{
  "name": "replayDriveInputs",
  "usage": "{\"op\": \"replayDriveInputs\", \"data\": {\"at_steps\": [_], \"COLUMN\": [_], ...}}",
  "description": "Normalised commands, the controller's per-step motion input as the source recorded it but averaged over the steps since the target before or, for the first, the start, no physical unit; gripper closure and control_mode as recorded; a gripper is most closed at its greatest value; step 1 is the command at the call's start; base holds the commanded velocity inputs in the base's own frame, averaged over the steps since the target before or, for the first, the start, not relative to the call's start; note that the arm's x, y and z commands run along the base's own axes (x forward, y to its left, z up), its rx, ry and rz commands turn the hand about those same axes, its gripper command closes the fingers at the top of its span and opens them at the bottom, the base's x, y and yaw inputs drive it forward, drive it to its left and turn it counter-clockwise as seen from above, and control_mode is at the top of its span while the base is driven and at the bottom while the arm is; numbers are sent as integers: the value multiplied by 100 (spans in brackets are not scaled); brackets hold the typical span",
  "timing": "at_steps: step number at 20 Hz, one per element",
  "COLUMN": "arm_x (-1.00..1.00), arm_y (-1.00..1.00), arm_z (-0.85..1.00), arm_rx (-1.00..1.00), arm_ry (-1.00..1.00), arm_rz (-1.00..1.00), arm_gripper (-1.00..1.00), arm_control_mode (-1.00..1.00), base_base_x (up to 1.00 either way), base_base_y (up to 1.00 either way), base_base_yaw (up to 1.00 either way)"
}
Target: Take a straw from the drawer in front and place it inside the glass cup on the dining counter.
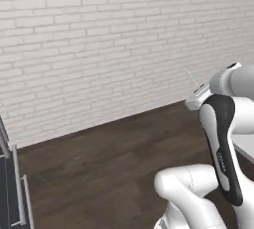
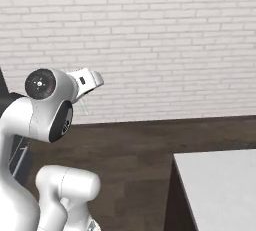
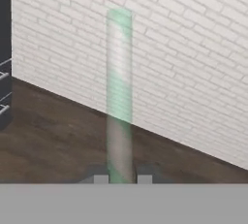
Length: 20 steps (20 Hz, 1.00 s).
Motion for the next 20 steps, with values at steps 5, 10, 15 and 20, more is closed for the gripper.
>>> {"op": "replayDriveInputs", "data": {"at_steps": [5,10,15,20], "arm_x": [0,0,0,0], "arm_y": [0,0,0,0], "arm_z": [0,0,0,0], "arm_rx": [0,0,0,0], "arm_ry": [0,0,0,0], "arm_rz": [0,0,0,0], "arm_gripper": [100,100,100,100], "arm_control_mode": [100,100,100,100], "base_base_x": [100,94,70,59], "base_base_y": [36,21,25,26], "base_base_yaw": [-31,-55,-71,-74]}}
